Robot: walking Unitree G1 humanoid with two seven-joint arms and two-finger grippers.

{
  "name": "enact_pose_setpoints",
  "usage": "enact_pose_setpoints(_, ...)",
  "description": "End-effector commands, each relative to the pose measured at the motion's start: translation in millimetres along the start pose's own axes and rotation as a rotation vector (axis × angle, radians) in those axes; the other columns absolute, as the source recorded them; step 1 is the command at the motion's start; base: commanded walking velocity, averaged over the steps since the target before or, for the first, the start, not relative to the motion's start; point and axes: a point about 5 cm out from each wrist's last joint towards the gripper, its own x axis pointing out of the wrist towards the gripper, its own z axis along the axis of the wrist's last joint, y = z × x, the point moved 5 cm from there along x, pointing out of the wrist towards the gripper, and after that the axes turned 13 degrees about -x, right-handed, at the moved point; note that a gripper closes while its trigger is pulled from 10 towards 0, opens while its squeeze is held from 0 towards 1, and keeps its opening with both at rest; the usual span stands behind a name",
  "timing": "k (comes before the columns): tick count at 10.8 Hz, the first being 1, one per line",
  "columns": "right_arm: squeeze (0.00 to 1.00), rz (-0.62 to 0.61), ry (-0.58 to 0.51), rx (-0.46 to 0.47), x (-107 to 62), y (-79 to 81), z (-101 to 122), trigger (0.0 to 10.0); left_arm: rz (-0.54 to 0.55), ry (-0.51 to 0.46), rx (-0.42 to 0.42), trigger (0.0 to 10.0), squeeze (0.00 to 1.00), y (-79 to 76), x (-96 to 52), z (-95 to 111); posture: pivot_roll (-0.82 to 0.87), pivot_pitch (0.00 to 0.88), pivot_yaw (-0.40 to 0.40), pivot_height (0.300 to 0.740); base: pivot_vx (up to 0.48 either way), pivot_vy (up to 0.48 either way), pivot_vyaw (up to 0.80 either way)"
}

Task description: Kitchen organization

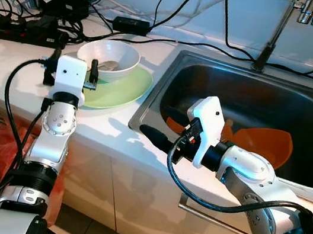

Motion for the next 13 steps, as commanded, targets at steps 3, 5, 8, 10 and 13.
enact_pose_setpoints(3, 0.0, -0.001, -0.017, -0.023, -1.7, -2.4, 6, 10.0, -0.025, 0.027, -0.022, 10.0, 0.0, -7.3, 8.1, -4, -0.06, 0.0, 0.031, 0.74, 0.0, 0.0, 0.0)
enact_pose_setpoints(5, 0.0, -0.001, -0.015, -0.029, -2.5, -1.1, 7, 10.0, -0.037, 0.029, -0.046, 10.0, 0.0, -14.6, 14.8, -1, -0.07, 0.0, 0.032, 0.74, 0.0, 0.0, 0.0)
enact_pose_setpoints(8, 0.0, -0.015, -0.02, -0.045, -6.0, -0.7, 13, 10.0, -0.057, 0.042, -0.06, 8.5, 0.0, -14.5, 18.3, -4, -0.09, 0.0, 0.039, 0.74, 0.0, 0.0, 0.0)
enact_pose_setpoints(10, 0.0, -0.029, -0.016, -0.044, -7.9, -2.0, 12, 10.0, -0.037, 0.071, -0.114, 0.7, 0.0, -12.2, 21.5, -8, -0.1, 0.0, 0.042, 0.74, 0.0, 0.0, 0.0)
enact_pose_setpoints(13, 0.0, -0.035, -0.011, -0.045, -9.4, -3.2, 12, 10.0, -0.036, 0.071, -0.146, 0.0, 0.0, -10.8, 24.2, -8, -0.1, 0.0, 0.04, 0.74, 0.0, 0.0, 0.0)
